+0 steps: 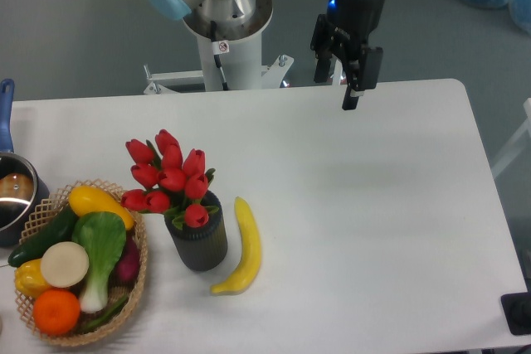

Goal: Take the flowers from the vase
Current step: 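Open the gripper and swing it toward the red tulips in the vase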

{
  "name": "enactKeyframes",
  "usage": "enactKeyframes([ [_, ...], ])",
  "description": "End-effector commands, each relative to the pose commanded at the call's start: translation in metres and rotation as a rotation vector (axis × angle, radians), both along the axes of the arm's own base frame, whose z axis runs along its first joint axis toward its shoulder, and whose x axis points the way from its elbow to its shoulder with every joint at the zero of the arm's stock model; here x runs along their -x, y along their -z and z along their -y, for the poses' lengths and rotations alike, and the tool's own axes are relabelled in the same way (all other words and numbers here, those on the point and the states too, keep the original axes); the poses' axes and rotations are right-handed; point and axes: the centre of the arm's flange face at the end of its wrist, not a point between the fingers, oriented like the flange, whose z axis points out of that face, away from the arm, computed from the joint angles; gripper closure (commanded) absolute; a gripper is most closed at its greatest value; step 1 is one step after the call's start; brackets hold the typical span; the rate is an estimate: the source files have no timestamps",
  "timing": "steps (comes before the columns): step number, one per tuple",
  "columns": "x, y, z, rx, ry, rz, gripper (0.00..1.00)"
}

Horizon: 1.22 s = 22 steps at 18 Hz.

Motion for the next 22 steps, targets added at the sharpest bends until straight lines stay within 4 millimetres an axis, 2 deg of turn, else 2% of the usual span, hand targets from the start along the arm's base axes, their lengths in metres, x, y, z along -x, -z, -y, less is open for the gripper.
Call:
enactKeyframes([
  [4,-0.001,0.001,-0.001,-0.004,0.0,0.006,0.0],
  [6,-0.003,-0.006,-0.004,-0.028,-0.042,0.03,0.0],
  [9,-0.002,-0.008,-0.011,-0.109,-0.124,0.09,0.0],
  [13,-0.009,-0.001,-0.018,-0.21,-0.117,0.163,0.0],
  [16,-0.01,-0.007,-0.021,-0.242,-0.207,0.214,0.0],
  [18,-0.016,-0.008,-0.033,-0.266,-0.224,0.208,0.0],
  [20,-0.03,0.003,-0.049,-0.263,-0.191,0.224,0.0],
  [22,-0.034,0.006,-0.052,-0.284,-0.176,0.24,0.0],
])
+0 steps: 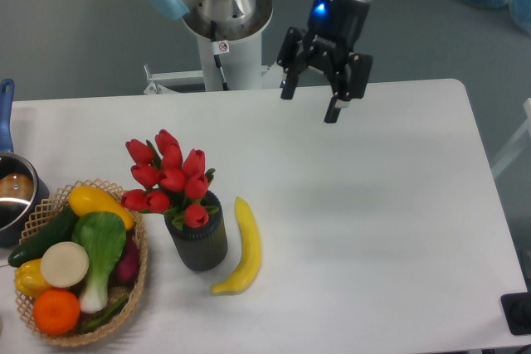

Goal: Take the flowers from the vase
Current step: 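Open the gripper and swing it toward the red tulips in the vase, then lower the open gripper toward the tulip stems above the grey vase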

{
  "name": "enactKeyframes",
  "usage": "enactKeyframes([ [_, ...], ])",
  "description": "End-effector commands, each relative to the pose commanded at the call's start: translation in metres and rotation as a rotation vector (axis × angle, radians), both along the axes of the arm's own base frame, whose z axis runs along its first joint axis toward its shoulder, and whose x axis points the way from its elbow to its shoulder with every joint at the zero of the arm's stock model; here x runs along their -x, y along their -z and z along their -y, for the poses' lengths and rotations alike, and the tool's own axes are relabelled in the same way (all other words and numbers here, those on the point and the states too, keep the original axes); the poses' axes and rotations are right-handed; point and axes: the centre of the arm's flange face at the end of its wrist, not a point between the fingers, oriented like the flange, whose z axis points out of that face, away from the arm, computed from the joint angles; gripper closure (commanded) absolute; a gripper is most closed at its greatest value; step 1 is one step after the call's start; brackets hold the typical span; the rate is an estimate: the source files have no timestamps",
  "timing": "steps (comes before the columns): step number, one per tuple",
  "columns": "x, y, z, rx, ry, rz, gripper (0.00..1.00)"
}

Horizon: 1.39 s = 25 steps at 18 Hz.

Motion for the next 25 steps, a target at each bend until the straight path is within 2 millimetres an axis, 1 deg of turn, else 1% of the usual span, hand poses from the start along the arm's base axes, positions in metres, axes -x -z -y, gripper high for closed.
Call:
enactKeyframes([
  [3,-0.002,-0.001,-0.004,-0.046,-0.015,0.065,0.0],
  [5,-0.004,0.001,-0.003,-0.046,-0.033,0.089,0.0],
  [7,-0.009,0.011,-0.003,-0.055,-0.027,0.12,0.0],
  [9,-0.011,0.014,-0.01,-0.15,0.009,0.197,0.0],
  [11,-0.012,0.028,-0.009,-0.215,0.005,0.294,0.0],
  [14,-0.006,0.028,-0.004,-0.226,0.011,0.261,0.0],
  [15,-0.006,0.03,-0.003,-0.223,0.015,0.257,0.0],
  [19,-0.005,0.048,-0.006,-0.21,0.032,0.271,0.0],
  [21,0.0,0.06,-0.01,-0.202,0.033,0.293,0.0],
  [24,0.01,0.086,-0.014,-0.191,0.03,0.346,0.0],
  [25,0.01,0.087,-0.014,-0.193,0.037,0.341,0.0],
])
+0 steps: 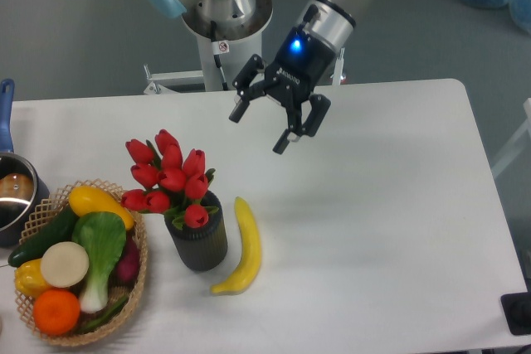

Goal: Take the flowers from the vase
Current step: 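Lower the open gripper toward the tulip stems above the grey vase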

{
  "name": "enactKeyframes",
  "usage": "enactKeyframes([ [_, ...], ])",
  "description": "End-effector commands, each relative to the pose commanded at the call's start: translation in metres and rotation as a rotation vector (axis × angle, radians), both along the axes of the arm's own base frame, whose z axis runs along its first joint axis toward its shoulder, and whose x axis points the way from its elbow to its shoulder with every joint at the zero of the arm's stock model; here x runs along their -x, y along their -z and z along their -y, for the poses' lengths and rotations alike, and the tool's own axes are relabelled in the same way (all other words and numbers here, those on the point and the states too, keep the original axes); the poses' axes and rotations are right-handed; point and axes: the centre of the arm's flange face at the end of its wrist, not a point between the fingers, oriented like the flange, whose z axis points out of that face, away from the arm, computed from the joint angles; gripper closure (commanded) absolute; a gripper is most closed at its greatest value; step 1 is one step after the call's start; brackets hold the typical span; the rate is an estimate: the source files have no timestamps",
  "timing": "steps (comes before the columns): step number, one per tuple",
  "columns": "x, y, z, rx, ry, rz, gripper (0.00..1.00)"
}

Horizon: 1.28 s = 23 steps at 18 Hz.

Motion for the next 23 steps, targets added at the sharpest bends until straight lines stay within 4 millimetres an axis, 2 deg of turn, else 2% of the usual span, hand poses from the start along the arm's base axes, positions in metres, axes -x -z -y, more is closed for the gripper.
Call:
enactKeyframes([
  [4,0.004,0.029,-0.011,0.01,0.025,0.048,0.0],
  [7,0.002,0.034,-0.013,0.009,0.048,0.029,0.0],
  [9,0.002,0.045,-0.014,0.016,0.057,0.04,0.0],
  [13,-0.001,0.05,-0.017,0.007,0.064,0.056,0.0],
  [15,-0.006,0.07,-0.03,0.004,0.093,0.107,0.0],
  [16,-0.004,0.074,-0.031,0.002,0.094,0.111,0.0],
  [23,-0.01,0.079,-0.039,-0.081,0.106,0.179,0.0],
])
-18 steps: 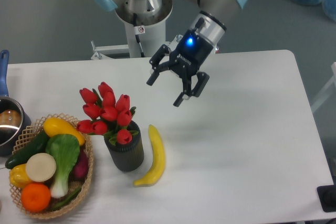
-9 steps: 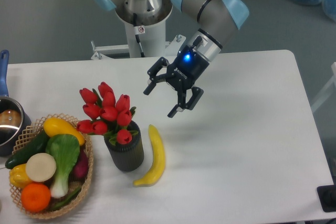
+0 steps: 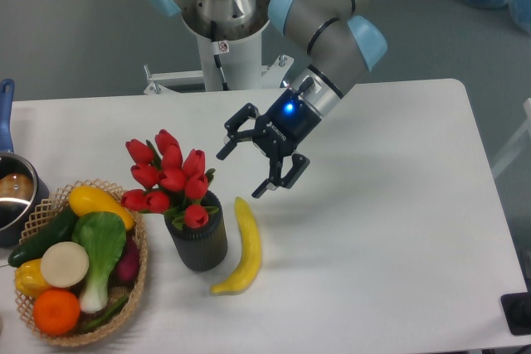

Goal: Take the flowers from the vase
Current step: 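Lower the open gripper toward the tulip stems above the grey vase, then advance the gripper around the tulip stems just above the vase rim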

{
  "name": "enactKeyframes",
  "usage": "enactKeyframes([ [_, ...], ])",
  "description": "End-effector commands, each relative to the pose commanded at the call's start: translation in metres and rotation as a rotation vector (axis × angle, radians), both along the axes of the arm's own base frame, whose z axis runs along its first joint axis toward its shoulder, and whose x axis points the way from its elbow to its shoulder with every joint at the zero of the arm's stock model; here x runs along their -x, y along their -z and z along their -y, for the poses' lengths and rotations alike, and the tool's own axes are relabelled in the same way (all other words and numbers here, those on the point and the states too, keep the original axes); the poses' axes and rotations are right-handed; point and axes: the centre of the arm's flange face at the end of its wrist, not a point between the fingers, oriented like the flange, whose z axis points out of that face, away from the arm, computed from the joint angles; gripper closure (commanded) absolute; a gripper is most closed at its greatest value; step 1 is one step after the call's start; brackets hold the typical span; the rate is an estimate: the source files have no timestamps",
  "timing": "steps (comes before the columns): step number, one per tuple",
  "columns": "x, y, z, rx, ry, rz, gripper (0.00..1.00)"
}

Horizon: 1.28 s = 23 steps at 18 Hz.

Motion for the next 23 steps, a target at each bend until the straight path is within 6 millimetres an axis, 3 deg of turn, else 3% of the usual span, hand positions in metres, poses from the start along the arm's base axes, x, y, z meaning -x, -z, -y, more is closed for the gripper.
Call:
enactKeyframes([
  [6,-0.007,-0.003,-0.006,-0.116,-0.003,0.083,0.0],
  [13,-0.008,-0.001,-0.011,-0.118,0.007,0.083,0.0],
  [20,-0.015,0.021,-0.012,-0.134,0.035,0.061,0.0],
  [23,-0.017,0.021,-0.013,-0.14,0.041,0.057,0.0],
])
